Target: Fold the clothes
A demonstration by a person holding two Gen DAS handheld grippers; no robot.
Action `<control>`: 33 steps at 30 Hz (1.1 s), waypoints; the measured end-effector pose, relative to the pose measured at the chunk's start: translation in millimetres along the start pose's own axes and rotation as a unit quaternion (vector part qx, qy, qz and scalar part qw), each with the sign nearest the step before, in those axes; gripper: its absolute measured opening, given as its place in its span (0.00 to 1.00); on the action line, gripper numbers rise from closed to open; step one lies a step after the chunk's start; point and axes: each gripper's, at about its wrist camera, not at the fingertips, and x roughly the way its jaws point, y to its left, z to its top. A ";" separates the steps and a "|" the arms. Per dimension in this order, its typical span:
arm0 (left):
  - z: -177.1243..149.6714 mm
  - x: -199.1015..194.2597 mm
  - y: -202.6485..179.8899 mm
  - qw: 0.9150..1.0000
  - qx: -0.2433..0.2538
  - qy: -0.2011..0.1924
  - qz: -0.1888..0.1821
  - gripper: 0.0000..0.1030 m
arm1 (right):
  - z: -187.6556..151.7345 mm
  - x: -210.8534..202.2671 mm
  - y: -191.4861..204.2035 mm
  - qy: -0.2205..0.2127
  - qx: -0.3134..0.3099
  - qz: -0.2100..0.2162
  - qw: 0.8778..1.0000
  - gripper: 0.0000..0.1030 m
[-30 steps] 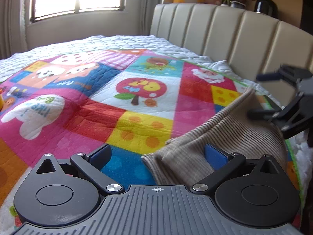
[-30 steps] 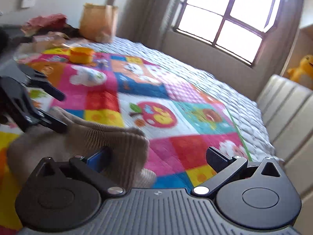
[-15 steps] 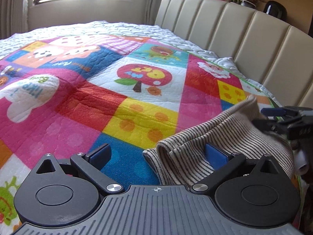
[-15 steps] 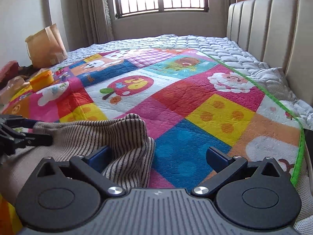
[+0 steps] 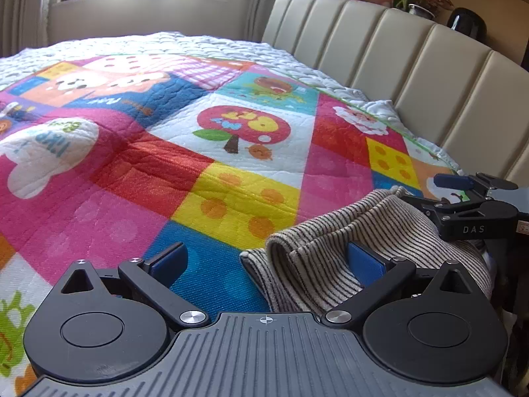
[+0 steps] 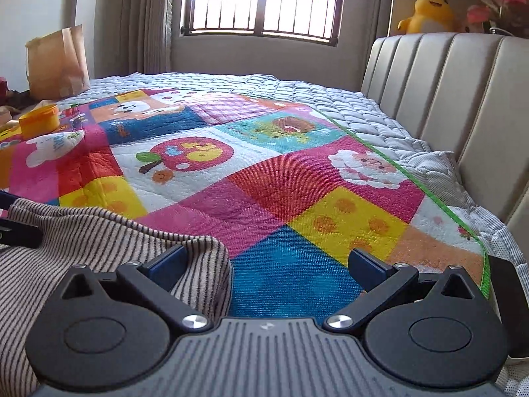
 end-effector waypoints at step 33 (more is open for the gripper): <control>-6.7 0.2 3.4 1.000 -0.027 -0.005 -0.005 1.00 | -68.5 -54.1 -18.7 -0.026 0.165 0.102 0.981 1.00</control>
